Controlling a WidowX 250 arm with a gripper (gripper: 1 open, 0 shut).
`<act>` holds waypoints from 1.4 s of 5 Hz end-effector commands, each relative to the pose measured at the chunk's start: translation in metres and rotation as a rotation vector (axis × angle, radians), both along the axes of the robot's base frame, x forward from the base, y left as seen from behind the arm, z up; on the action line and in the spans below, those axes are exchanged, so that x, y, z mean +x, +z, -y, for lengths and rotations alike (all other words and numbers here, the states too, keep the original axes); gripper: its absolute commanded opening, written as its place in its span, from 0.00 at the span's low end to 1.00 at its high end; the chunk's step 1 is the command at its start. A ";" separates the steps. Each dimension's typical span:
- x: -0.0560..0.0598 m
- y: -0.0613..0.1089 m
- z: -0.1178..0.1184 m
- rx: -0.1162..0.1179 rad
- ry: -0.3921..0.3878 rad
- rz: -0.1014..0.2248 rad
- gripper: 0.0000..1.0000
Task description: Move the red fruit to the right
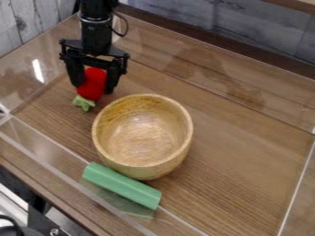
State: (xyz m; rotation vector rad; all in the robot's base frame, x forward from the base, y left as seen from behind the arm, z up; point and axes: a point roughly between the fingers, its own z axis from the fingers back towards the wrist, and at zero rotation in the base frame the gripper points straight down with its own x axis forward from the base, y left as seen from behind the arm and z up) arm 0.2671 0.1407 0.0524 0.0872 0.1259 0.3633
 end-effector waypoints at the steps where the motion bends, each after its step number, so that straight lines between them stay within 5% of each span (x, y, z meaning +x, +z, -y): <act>1: 0.015 0.025 -0.005 0.024 0.026 0.061 1.00; 2: 0.022 0.032 -0.004 0.028 0.046 0.066 1.00; 5: 0.017 0.015 -0.013 0.046 0.071 0.054 1.00; 6: 0.017 0.013 0.007 0.046 0.048 0.050 0.00; 7: 0.019 0.041 0.033 0.026 0.012 0.103 0.00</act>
